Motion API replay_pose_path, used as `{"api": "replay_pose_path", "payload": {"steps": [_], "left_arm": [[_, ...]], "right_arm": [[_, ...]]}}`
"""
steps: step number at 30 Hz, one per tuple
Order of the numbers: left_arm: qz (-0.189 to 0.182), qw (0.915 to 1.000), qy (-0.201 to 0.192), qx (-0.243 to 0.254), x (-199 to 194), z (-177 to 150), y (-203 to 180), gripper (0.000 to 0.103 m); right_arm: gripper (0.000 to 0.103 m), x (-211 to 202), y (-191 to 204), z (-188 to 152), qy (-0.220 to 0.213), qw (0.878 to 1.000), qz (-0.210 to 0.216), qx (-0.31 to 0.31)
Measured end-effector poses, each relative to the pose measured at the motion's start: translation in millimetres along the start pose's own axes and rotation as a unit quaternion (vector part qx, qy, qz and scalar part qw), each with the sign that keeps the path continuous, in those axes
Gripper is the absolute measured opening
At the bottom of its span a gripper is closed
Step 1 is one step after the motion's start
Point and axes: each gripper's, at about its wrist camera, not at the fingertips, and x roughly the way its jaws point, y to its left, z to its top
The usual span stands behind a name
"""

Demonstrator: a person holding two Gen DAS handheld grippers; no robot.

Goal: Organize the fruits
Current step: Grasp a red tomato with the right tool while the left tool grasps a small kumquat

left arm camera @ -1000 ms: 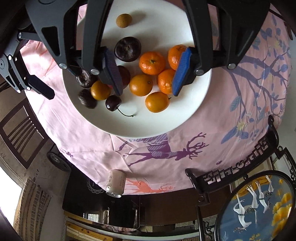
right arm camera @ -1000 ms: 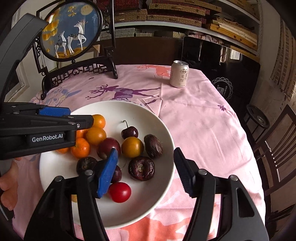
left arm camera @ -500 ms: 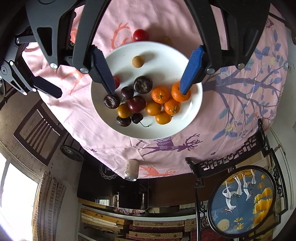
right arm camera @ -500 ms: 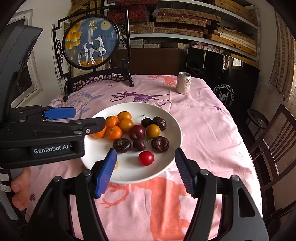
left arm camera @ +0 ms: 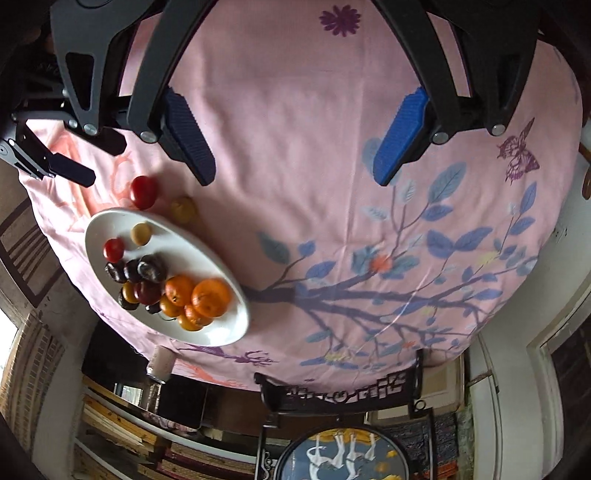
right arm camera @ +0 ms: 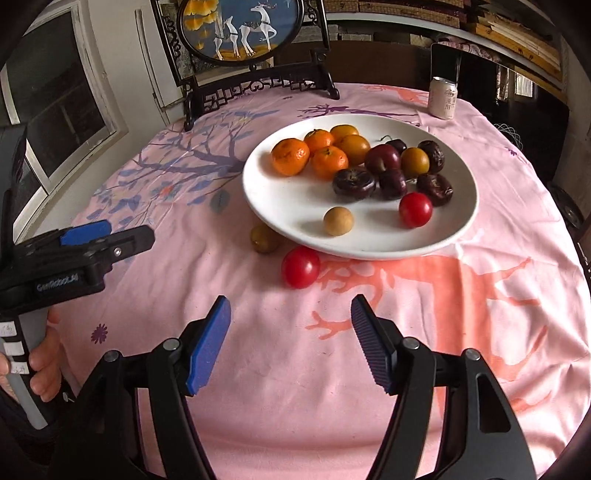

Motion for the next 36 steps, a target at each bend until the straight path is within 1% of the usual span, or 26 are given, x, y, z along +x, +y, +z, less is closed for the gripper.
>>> {"api": "replay_pose_path", "payload": {"steps": [1,2,3,4,5,6,8,9,11,14,17,23,25,27,29,30,33,35,36], "left_arm": [[0.003,1.0000,0.000,-0.003,-0.7,-2.7,4.4,0.089],[0.006,1.0000,-0.001,-0.005,-1.7,-4.8,7.9,0.089],[0.005,1.0000,-0.001,-0.007,-3.6,-5.7,10.7,0.089],[0.003,1.0000,-0.003,-0.008,-5.2,-6.7,12.5,0.089],[0.002,1.0000,-0.005,-0.008,-6.8,-6.5,13.2,0.089],[-0.001,0.9999,-0.007,-0.008,-7.9,-5.8,12.2,0.089],[-0.010,0.9999,-0.006,-0.004,-8.2,-4.9,7.0,0.089],[-0.016,0.9999,-0.003,0.000,-7.0,-4.9,3.0,0.089],[-0.024,0.9997,0.004,0.009,-2.8,-4.3,-7.4,0.089],[-0.036,0.9989,0.017,0.024,7.5,-2.8,-27.5,0.089],[-0.044,0.9976,0.030,0.044,18.5,-2.6,-50.5,0.089],[-0.043,0.9951,0.049,0.074,45.3,4.8,-91.1,0.089],[-0.038,0.9946,0.052,0.081,54.8,8.8,-101.0,0.087],[-0.039,0.9938,0.064,0.082,64.6,12.0,-106.2,0.075],[-0.038,0.9934,0.074,0.078,73.6,14.2,-107.5,0.053],[-0.036,0.9932,0.078,0.078,77.9,14.6,-107.8,0.048],[-0.029,0.9941,0.067,0.080,80.1,16.5,-109.2,0.044],[-0.031,0.9943,0.064,0.080,80.3,17.6,-109.0,0.028],[-0.040,0.9941,0.063,0.079,79.0,17.8,-108.6,0.026]], "right_arm": [[0.067,5.7,1.1,1.4,0.000,1.000,0.001,0.001],[0.064,11.8,2.5,3.1,0.003,1.000,-0.003,0.000],[0.056,17.4,2.9,4.7,0.008,1.000,-0.006,0.001],[0.051,22.7,3.3,6.5,0.012,1.000,-0.006,0.003],[0.050,27.6,3.6,8.7,0.014,1.000,-0.007,0.004],[0.044,32.2,3.8,10.5,0.015,1.000,-0.012,0.005],[0.037,40.1,2.9,13.2,0.017,0.999,-0.027,0.002],[0.027,43.4,1.7,13.7,0.021,0.999,-0.035,0.002],[0.027,39.9,-2.7,12.2,0.020,0.999,-0.023,0.010],[0.027,24.0,-5.1,5.9,0.006,0.999,-0.037,0.003],[0.027,6.1,-15.9,-6.5,0.000,0.999,-0.033,0.009],[0.027,-18.4,-39.7,-32.3,-0.001,0.999,-0.013,0.033],[0.027,-23.1,-45.7,-36.2,-0.006,0.999,-0.010,0.040],[0.027,-26.0,-53.3,-38.6,-0.009,0.999,-0.008,0.050],[0.027,-28.1,-60.7,-40.9,-0.012,0.998,-0.005,0.061],[0.027,-28.1,-63.2,-41.4,-0.012,0.998,-0.003,0.064],[0.027,-26.9,-67.9,-42.4,-0.011,0.997,0.002,0.070],[0.027,-25.2,-68.5,-42.3,-0.008,0.997,0.006,0.073],[0.027,-24.8,-68.2,-41.9,-0.008,0.997,0.007,0.074]]}}
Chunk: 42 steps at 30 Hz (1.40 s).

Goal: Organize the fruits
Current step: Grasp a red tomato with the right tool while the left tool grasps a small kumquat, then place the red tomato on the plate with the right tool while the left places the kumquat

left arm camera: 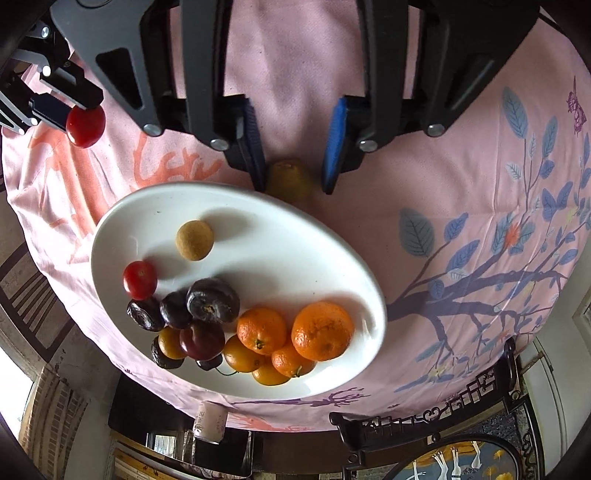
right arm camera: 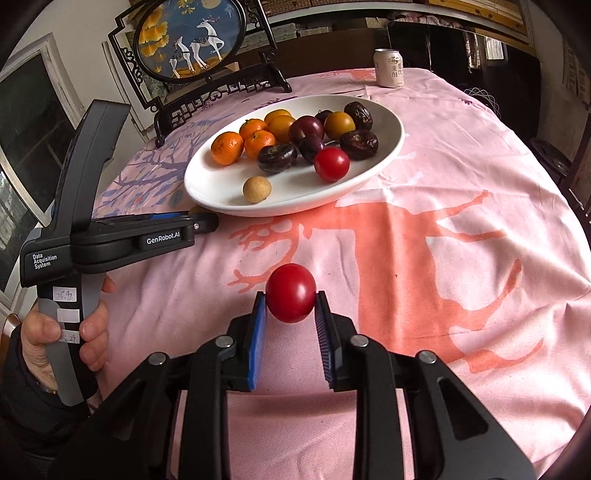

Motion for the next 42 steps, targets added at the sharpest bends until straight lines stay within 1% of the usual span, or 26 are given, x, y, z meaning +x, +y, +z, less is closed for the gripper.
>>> {"api": "replay_pose_path", "payload": {"steps": [4,10,14,17,21,23,26,28,31,34,37,39,40,41,42], "left_arm": [[-0.005,0.9999,-0.009,0.005,-11.2,-5.3,-2.0,0.026],[-0.035,0.9991,-0.021,0.013,-40.0,-19.8,-6.6,0.026],[-0.051,0.9980,-0.035,0.017,-61.4,-23.2,-7.0,0.026],[-0.060,0.9971,-0.042,0.021,-74.0,-16.5,-5.9,0.026],[-0.038,0.9962,-0.067,0.040,-86.2,10.3,-3.2,0.026],[-0.033,0.9963,-0.069,0.040,-82.5,29.1,1.6,0.026],[-0.026,0.9975,-0.055,0.036,-63.6,55.6,4.6,0.026],[-0.019,0.9985,-0.042,0.030,-47.3,71.6,5.7,0.026],[-0.014,0.9992,-0.028,0.026,-26.4,87.9,4.9,0.026],[-0.019,0.9994,-0.015,0.025,-12.1,93.7,3.8,0.026],[-0.022,0.9993,-0.008,0.028,-3.8,94.1,3.0,0.026],[-0.024,0.9993,-0.003,0.029,0.2,94.6,3.1,0.026],[-0.023,0.9994,-0.003,0.027,1.2,94.8,3.0,0.028],[-0.022,0.9994,-0.003,0.027,0.8,95.0,3.2,0.042],[-0.020,0.9994,-0.006,0.026,-1.7,94.4,3.8,0.054]], "right_arm": [[0.027,-1.4,2.9,2.2,-0.004,1.000,-0.001,-0.003],[0.027,-4.6,5.4,8.2,-0.009,1.000,-0.003,-0.002],[0.027,-10.1,7.8,12.7,-0.018,1.000,-0.004,-0.002],[0.027,-12.2,8.5,17.8,-0.019,1.000,-0.002,-0.002],[0.027,-15.8,7.3,34.0,-0.026,1.000,-0.002,-0.008],[0.027,-14.7,4.8,47.2,-0.030,0.999,-0.003,-0.009],[0.026,-4.8,-3.2,76.8,-0.034,0.999,-0.008,-0.005],[0.026,6.7,-10.4,98.7,-0.034,0.999,-0.025,0.001],[0.026,30.5,-18.3,125.0,-0.022,0.999,-0.048,-0.003],[0.026,53.0,-27.6,133.6,-0.002,0.998,-0.057,0.006],[0.026,61.8,-30.4,134.3,0.007,0.998,-0.059,0.004],[0.030,62.9,-30.1,135.5,0.007,0.998,-0.065,-0.001],[0.045,62.9,-29.4,136.5,0.006,0.998,-0.069,-0.005],[0.054,61.8,-28.0,137.0,0.005,0.997,-0.074,-0.008],[0.059,58.4,-26.0,136.9,-0.001,0.997,-0.080,-0.011]]}}
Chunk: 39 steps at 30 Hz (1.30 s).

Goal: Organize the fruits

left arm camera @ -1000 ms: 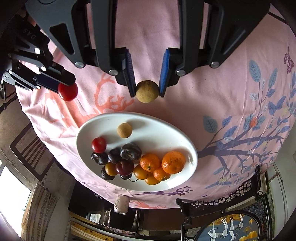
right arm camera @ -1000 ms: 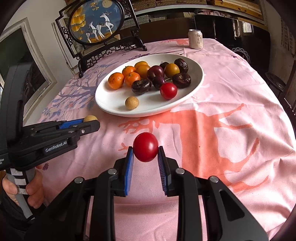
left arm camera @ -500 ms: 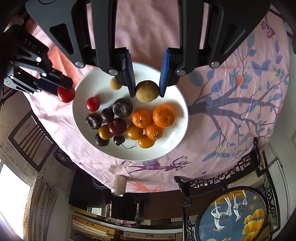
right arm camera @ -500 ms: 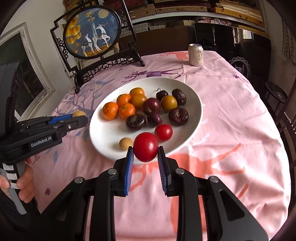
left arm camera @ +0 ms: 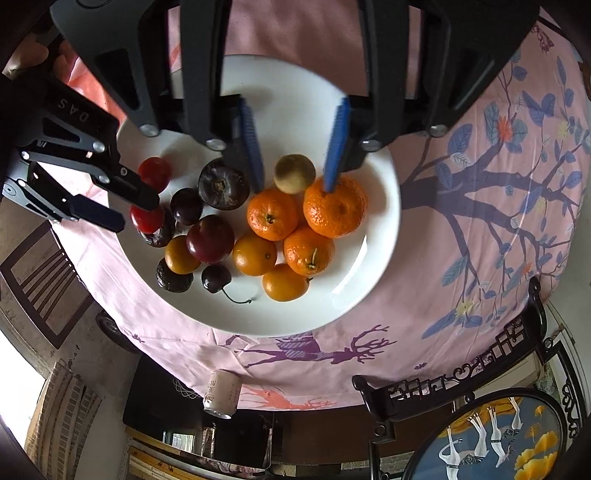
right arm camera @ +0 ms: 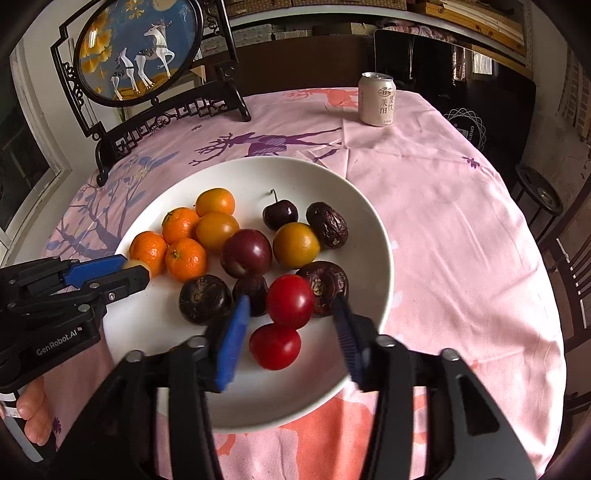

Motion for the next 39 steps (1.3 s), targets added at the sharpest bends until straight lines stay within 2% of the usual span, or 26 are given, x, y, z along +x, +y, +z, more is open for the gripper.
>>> {"api": "replay_pose_path", "payload": {"steps": [1,2,3,5,6,7,10,12,18,39], "left_arm": [[0.004,1.0000,-0.009,-0.002,-5.2,-1.1,0.6,0.075],[0.012,0.9997,-0.021,-0.002,-12.7,-3.5,1.6,0.081],[0.020,0.9993,-0.033,-0.002,-21.5,-6.3,1.6,0.082],[0.022,0.9985,-0.050,-0.007,-39.1,-14.1,2.3,0.091],[0.018,0.9979,-0.060,-0.011,-49.1,-20.8,2.4,0.093],[0.016,0.9973,-0.071,-0.014,-59.4,-29.1,1.7,0.094],[0.024,0.9952,-0.093,-0.022,-84.5,-54.8,-2.1,0.101],[0.026,0.9941,-0.102,-0.025,-97.4,-71.1,-5.8,0.101],[0.039,0.9925,-0.115,-0.011,-117.3,-100.8,-15.5,0.101],[0.035,0.9919,-0.119,-0.025,-131.2,-115.0,-14.0,0.101]], "right_arm": [[0.059,-6.1,1.6,-0.8,-0.009,1.000,-0.004,-0.004],[0.060,-12.9,3.9,-2.2,-0.015,1.000,-0.008,-0.011],[0.064,-21.1,7.0,-4.7,-0.021,1.000,-0.013,-0.020],[0.079,-37.4,13.1,-13.2,-0.030,0.999,-0.023,-0.036],[0.097,-45.9,16.5,-19.8,-0.034,0.998,-0.031,-0.042],[0.102,-55.0,20.0,-27.9,-0.041,0.997,-0.039,-0.048],[0.102,-76.4,29.1,-54.1,-0.058,0.994,-0.065,-0.063],[0.102,-84.6,31.3,-69.4,-0.059,0.994,-0.076,-0.061],[0.102,-98.3,36.8,-94.3,-0.053,0.995,-0.064,-0.047],[0.102,-112.9,47.2,-108.6,-0.055,0.996,-0.051,-0.041]]}}
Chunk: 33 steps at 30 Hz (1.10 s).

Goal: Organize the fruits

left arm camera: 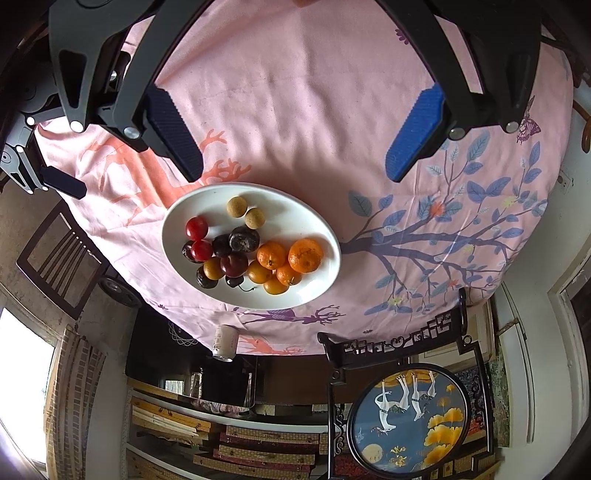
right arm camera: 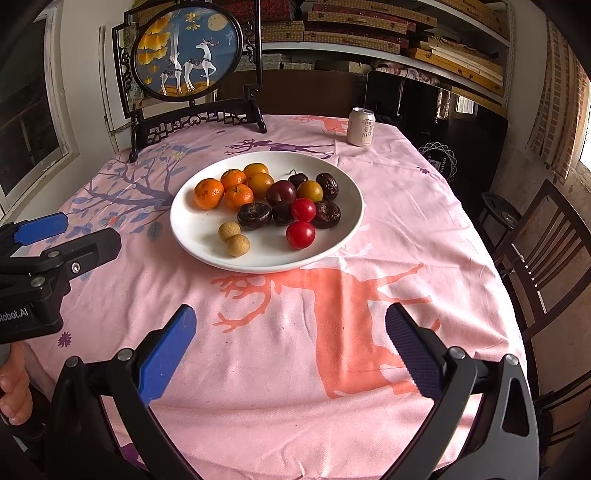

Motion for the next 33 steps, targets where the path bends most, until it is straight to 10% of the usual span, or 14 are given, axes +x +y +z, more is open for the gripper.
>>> {"api": "replay_pose_path", "payload": {"steps": [33], "left_arm": [[-0.003,1.0000,0.005,-0.005,-0.6,-1.7,0.0,0.101]], "right_arm": [[0.102,-0.3,4.3,-0.9,0.000,1.000,0.004,0.001]]}}
